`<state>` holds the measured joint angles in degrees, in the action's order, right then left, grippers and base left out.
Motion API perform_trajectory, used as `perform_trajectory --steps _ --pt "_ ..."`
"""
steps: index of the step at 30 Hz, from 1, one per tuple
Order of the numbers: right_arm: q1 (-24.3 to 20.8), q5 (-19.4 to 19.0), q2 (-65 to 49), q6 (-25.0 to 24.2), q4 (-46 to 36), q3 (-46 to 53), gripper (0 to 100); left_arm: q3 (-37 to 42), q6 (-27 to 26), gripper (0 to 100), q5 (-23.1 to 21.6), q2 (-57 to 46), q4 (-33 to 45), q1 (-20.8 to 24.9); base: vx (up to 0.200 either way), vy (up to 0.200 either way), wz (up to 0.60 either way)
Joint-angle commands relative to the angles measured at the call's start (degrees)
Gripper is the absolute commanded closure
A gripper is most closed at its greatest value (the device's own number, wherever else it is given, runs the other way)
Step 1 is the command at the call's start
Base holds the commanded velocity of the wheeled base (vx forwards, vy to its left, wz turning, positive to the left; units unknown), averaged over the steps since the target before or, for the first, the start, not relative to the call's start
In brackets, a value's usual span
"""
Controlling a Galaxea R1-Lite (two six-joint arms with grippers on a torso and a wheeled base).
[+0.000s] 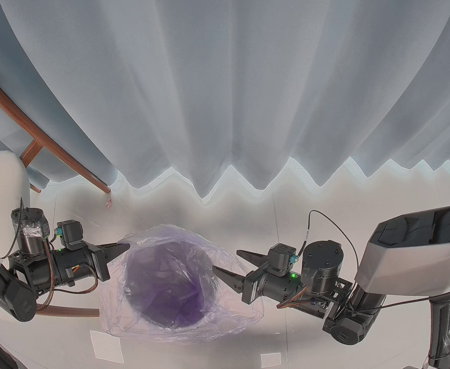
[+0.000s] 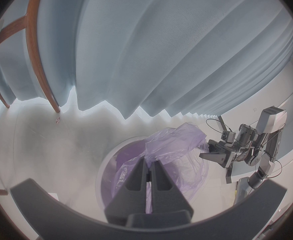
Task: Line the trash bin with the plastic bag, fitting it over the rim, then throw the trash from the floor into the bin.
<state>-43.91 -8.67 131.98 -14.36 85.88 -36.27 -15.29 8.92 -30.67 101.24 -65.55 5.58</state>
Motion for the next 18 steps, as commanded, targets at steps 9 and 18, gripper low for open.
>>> perform_trajectory --steps 9,18 --pt "0.93 -0.21 0.39 -11.66 1.74 -2.84 100 -0.18 0.48 100 -0.18 0.89 -0.02 -0.31 0.000 0.000 0.00" --pt "4.01 -0.74 0.56 -19.04 1.92 -6.62 100 -0.88 0.92 100 -0.27 3.35 -1.07 -1.80 0.000 0.000 0.00"
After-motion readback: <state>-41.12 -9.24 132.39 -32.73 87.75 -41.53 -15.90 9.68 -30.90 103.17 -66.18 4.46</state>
